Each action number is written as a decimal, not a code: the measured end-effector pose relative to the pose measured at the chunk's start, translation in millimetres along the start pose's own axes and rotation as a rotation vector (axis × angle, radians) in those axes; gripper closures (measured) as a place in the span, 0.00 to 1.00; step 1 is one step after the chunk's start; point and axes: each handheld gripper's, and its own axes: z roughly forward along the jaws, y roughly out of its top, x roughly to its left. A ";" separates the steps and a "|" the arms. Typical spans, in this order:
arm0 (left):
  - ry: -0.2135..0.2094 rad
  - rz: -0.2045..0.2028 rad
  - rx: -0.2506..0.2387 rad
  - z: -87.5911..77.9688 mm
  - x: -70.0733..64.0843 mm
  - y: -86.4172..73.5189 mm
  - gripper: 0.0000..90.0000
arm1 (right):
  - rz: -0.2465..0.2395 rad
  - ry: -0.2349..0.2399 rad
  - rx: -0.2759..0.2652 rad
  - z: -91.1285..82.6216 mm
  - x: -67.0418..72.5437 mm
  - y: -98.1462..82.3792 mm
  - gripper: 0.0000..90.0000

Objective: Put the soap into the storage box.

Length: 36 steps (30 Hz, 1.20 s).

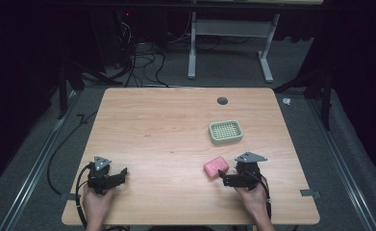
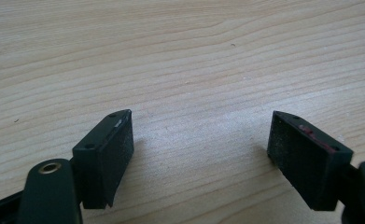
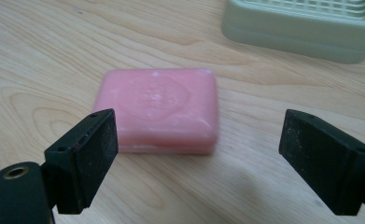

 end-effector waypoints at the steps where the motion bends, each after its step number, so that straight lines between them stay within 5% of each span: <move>1: 0.000 0.000 0.000 0.0 0.0 0.0 0.26 | 0.000 0.000 0.000 0.0 0.0 0.0 0.14; 21: 0.000 -0.001 -0.001 0.1 0.0 0.0 0.26 | -0.023 -0.006 0.053 27.1 25.1 13.8 0.13; 36: -0.001 0.000 0.000 0.0 0.1 0.0 0.25 | -0.012 -0.021 0.095 41.5 25.8 9.5 0.13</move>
